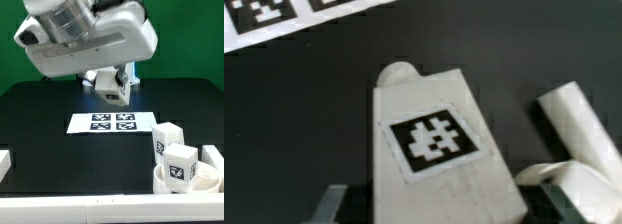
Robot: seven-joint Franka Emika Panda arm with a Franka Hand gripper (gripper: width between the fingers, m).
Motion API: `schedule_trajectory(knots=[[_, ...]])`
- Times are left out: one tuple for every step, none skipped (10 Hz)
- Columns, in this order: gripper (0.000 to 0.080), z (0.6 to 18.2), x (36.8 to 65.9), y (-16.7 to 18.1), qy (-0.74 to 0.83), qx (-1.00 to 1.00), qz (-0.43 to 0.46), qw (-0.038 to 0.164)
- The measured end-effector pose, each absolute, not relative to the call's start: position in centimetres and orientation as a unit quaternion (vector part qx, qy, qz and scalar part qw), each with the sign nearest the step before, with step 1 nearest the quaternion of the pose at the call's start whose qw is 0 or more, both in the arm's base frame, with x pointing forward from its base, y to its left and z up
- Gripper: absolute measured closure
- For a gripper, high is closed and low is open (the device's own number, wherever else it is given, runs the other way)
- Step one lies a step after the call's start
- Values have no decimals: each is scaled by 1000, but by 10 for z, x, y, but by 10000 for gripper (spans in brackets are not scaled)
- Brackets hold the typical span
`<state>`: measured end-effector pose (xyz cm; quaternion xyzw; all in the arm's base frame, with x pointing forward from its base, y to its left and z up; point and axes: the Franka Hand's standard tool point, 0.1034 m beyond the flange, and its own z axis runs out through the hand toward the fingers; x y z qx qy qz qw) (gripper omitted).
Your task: Assemble stool
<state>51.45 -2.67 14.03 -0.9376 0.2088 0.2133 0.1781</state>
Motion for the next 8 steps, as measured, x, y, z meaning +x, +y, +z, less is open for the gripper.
schedule_trajectory(knots=[[471,138,518,-29,215,-945,178,168],[471,142,524,-26,223,-952,141,156],[471,157,537,-3,234,-955,109,145],[471,175,555,21,232,-960,63,143],[471,187,567,38,233,-962,17,143],[471,192,573,53,230,-963,-22,137],[471,189,573,50,232,-962,-57,129],[471,187,575,48,240,-959,-85,122]])
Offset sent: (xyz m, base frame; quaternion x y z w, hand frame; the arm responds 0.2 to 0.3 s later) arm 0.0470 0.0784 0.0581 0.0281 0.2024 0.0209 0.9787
